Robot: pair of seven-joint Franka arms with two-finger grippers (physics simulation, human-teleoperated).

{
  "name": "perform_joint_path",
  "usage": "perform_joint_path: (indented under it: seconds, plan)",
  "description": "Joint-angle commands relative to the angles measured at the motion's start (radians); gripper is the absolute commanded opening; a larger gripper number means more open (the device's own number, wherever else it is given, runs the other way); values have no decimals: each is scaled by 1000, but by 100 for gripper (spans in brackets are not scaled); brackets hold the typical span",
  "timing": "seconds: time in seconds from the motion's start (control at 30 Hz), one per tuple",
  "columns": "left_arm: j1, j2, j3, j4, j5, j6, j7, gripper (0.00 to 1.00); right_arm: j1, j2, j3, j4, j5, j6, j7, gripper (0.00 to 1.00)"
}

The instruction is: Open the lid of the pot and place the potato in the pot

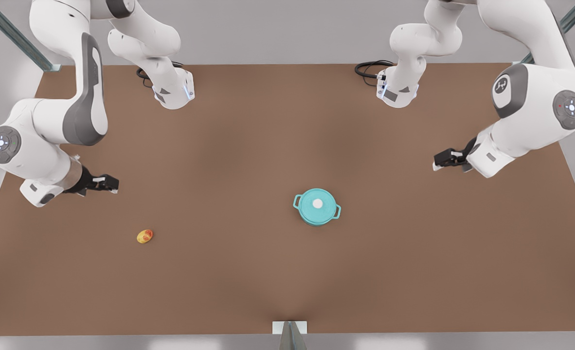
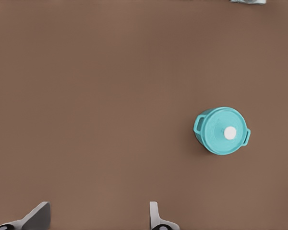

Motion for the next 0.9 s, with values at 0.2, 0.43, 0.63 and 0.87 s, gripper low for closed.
perform_joint_path:
  seconds: [0.2, 0.43, 0.63, 0.87]
  plan:
    - [-150, 91, -241, 75, 85, -86, -353, 100, 42, 41, 0, -1, 67, 113, 327, 100]
    - [-547, 545, -208, 433, 250, 185, -948, 100, 74, 145, -12, -171, 28, 427, 514, 100]
    - [-509, 651, -169, 428, 294, 325, -882, 100, 68, 254, -38, -167, 87, 618, 560, 100]
    - [-460, 670, -142, 367, 363, 320, -631, 100, 69, 337, -49, -162, 127, 719, 621, 100]
